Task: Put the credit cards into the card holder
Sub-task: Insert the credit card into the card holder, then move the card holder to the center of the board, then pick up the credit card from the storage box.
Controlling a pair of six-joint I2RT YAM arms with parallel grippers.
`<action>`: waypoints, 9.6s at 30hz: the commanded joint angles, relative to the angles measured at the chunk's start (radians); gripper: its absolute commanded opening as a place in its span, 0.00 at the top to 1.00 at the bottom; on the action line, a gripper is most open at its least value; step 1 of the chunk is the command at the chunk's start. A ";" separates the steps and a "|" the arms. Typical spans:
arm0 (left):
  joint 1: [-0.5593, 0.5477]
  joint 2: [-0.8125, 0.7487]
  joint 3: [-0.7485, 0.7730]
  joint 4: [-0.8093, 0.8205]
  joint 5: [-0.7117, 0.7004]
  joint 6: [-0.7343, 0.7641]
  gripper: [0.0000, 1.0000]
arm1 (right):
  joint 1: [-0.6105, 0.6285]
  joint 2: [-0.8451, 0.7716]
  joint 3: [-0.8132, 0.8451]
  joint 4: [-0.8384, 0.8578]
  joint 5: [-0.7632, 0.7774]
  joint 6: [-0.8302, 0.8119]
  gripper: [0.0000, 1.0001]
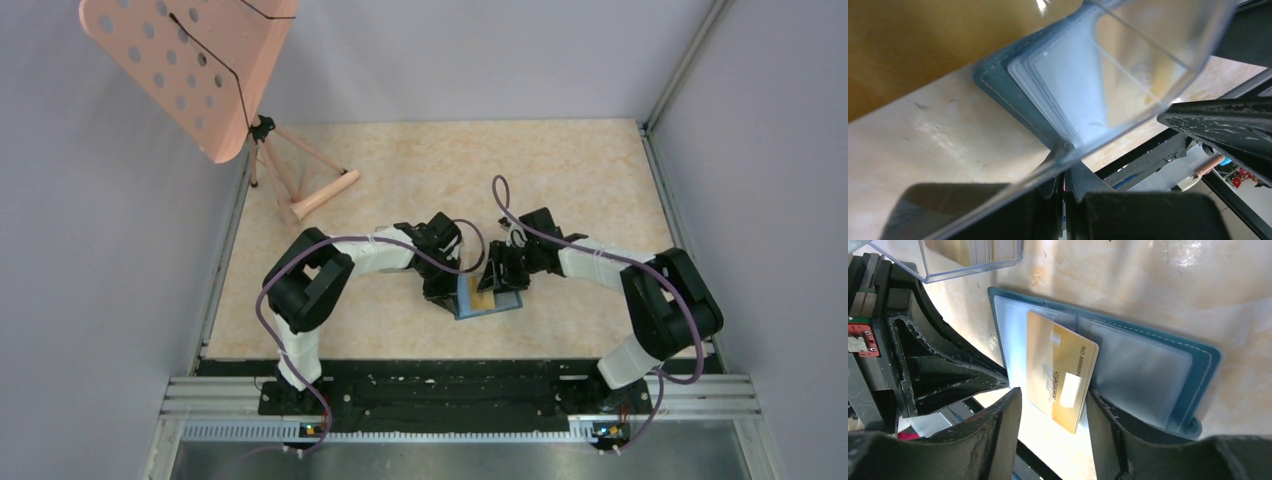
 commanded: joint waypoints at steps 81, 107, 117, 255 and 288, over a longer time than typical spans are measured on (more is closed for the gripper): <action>0.198 -0.590 -0.249 0.292 -0.203 -0.088 0.30 | 0.003 0.139 0.175 -0.063 -0.054 -0.043 0.60; 0.285 -0.221 -0.008 0.150 -0.022 0.030 0.49 | -0.008 0.154 0.356 -0.163 -0.072 -0.019 0.50; 0.245 -0.182 -0.015 0.170 0.025 0.015 0.53 | -0.010 0.129 0.272 -0.212 -0.024 -0.052 0.50; 0.524 -0.307 -0.236 0.109 0.022 0.122 0.85 | 0.212 0.514 0.839 -0.343 0.051 0.034 0.61; 0.520 -0.442 -0.175 0.022 -0.071 0.141 0.57 | 0.250 0.518 0.898 -0.337 0.037 0.035 0.68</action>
